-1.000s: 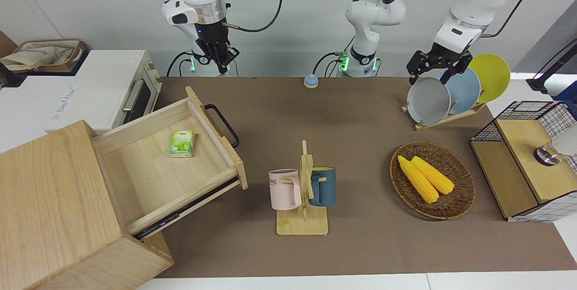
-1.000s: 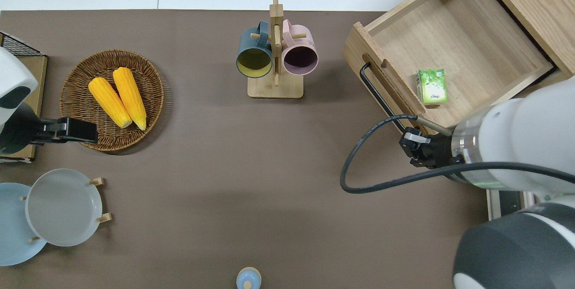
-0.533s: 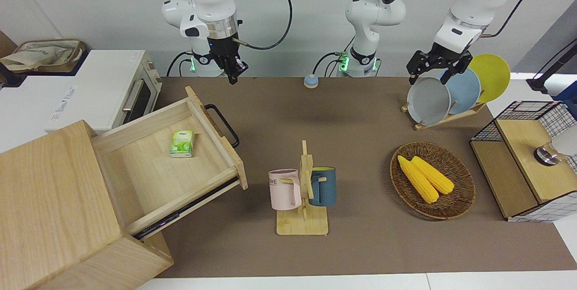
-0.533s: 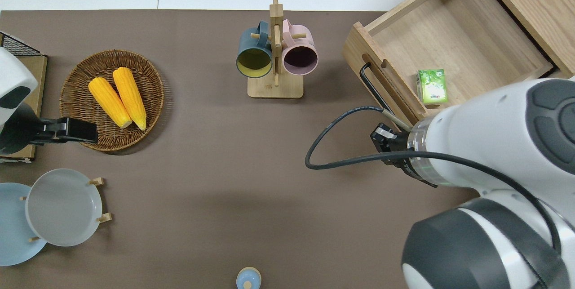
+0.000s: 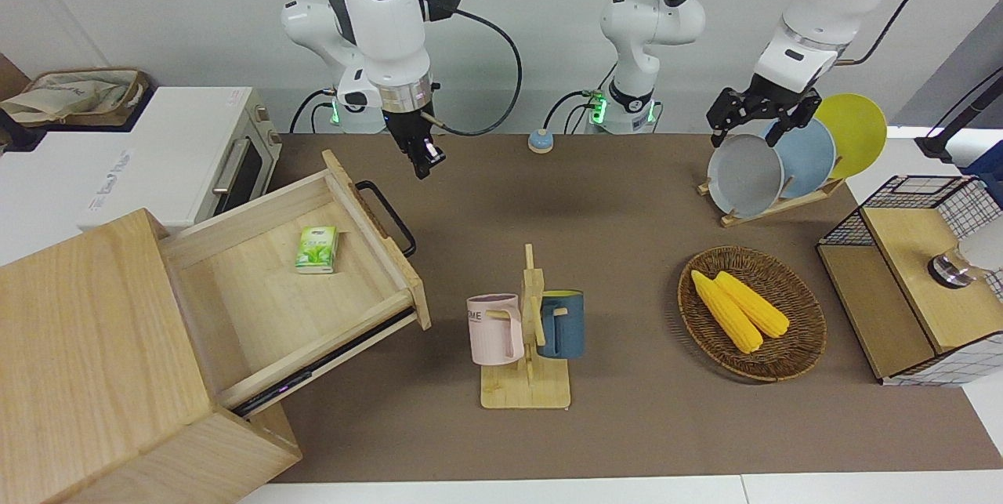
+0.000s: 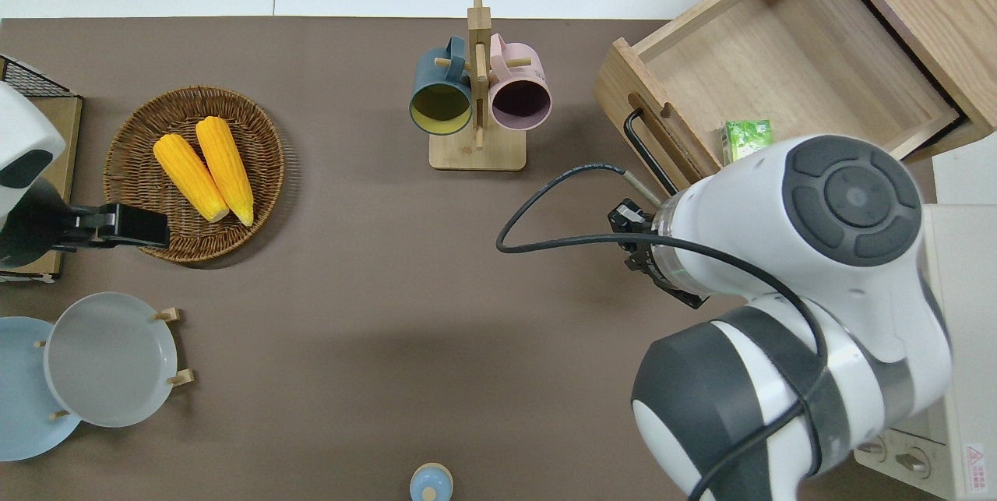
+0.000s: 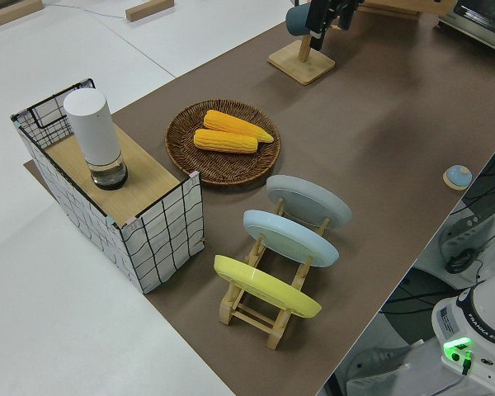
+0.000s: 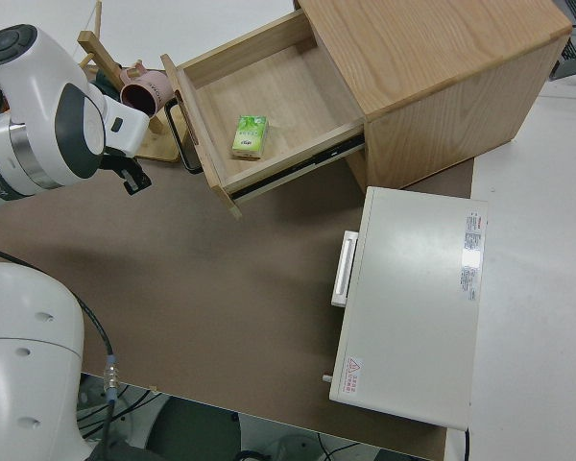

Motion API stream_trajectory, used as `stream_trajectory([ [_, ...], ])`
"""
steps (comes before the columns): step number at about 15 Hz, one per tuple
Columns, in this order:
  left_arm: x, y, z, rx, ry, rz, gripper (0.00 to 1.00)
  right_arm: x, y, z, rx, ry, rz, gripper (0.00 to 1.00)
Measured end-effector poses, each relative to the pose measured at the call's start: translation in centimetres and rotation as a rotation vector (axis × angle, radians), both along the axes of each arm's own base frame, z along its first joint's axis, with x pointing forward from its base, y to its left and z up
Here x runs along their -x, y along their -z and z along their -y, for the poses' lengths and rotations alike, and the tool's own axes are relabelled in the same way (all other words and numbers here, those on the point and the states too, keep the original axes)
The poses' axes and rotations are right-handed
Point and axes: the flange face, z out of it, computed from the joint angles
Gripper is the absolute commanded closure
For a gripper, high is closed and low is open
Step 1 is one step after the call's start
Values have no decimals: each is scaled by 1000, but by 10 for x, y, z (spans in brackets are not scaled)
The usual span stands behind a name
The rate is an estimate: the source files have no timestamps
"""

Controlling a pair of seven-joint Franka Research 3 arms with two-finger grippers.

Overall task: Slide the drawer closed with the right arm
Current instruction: 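Push the open drawer with the right arm into the cabinet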

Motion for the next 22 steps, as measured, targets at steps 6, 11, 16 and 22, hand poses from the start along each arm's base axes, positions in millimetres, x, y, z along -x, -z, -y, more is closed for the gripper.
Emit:
stream_trajectory([
  [6,0,0,0,0,0,0,2,-15,50,-20,16,11,-9,1000],
  [11,0,0,0,0,0,0,5,-28,61,-2,68,22,8,1000],
  [16,0,0,0,0,0,0,2,-38,58,11,109,27,37,1000],
  [22,0,0,0,0,0,0,5,-49,52,14,120,29,66,1000],
])
